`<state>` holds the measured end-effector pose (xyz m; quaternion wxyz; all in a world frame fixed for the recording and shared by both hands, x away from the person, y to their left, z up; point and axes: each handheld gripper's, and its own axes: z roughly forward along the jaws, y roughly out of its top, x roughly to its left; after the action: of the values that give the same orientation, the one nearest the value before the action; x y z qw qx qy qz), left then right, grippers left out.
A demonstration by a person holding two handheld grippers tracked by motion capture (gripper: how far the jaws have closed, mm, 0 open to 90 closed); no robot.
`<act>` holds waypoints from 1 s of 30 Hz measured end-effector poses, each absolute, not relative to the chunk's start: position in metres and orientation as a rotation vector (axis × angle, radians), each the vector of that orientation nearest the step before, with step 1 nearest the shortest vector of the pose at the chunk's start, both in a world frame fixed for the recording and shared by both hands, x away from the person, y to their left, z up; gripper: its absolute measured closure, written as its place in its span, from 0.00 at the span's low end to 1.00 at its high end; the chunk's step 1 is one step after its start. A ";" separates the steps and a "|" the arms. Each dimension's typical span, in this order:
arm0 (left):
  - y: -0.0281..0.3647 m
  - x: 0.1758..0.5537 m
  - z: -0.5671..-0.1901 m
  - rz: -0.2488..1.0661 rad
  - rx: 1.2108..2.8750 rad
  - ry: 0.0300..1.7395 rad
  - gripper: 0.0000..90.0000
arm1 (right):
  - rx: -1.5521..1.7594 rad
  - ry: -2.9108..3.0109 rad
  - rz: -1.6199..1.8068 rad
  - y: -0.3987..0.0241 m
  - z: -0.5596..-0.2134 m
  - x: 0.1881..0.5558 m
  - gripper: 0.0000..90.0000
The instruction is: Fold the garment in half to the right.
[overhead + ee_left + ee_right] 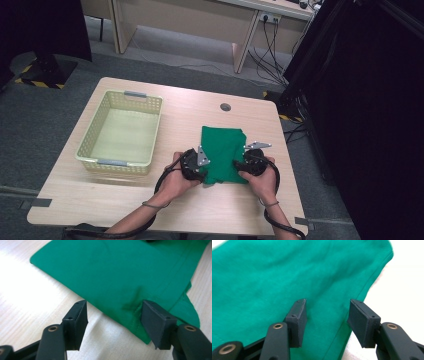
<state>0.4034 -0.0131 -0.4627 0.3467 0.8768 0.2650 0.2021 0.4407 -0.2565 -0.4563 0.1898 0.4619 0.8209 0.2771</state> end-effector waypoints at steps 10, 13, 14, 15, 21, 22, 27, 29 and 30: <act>-0.013 0.407 -0.463 0.518 2.255 0.721 0.41 | 1.247 2.360 0.820 -0.242 -0.453 0.426 0.54; -0.014 0.409 -0.463 0.519 2.260 0.717 0.41 | 1.260 2.360 0.815 -0.243 -0.458 0.427 0.54; -0.014 0.410 -0.463 0.522 2.263 0.717 0.41 | 1.263 2.357 0.818 -0.244 -0.458 0.428 0.54; -0.015 0.410 -0.463 0.524 2.264 0.716 0.41 | 1.259 2.355 0.814 -0.244 -0.458 0.429 0.54; -0.018 0.416 -0.465 0.529 2.257 0.726 0.41 | 1.281 2.341 0.822 -0.248 -0.459 0.433 0.54; -0.018 0.416 -0.465 0.532 2.256 0.725 0.40 | 1.283 2.339 0.823 -0.248 -0.459 0.433 0.54; -0.009 0.410 -0.455 0.558 2.225 0.715 0.35 | 1.316 2.296 0.887 -0.256 -0.451 0.431 0.50; -0.004 0.405 -0.450 0.564 2.209 0.733 0.32 | 1.319 2.284 0.905 -0.260 -0.448 0.430 0.47; 0.000 0.404 -0.446 0.575 2.193 0.717 0.31 | 1.324 2.282 0.911 -0.263 -0.446 0.429 0.46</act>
<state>0.4039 0.0001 -0.4464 0.3728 0.8558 0.2796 0.2243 0.4292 -0.2626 -0.4463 0.1744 0.4670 0.8051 0.3214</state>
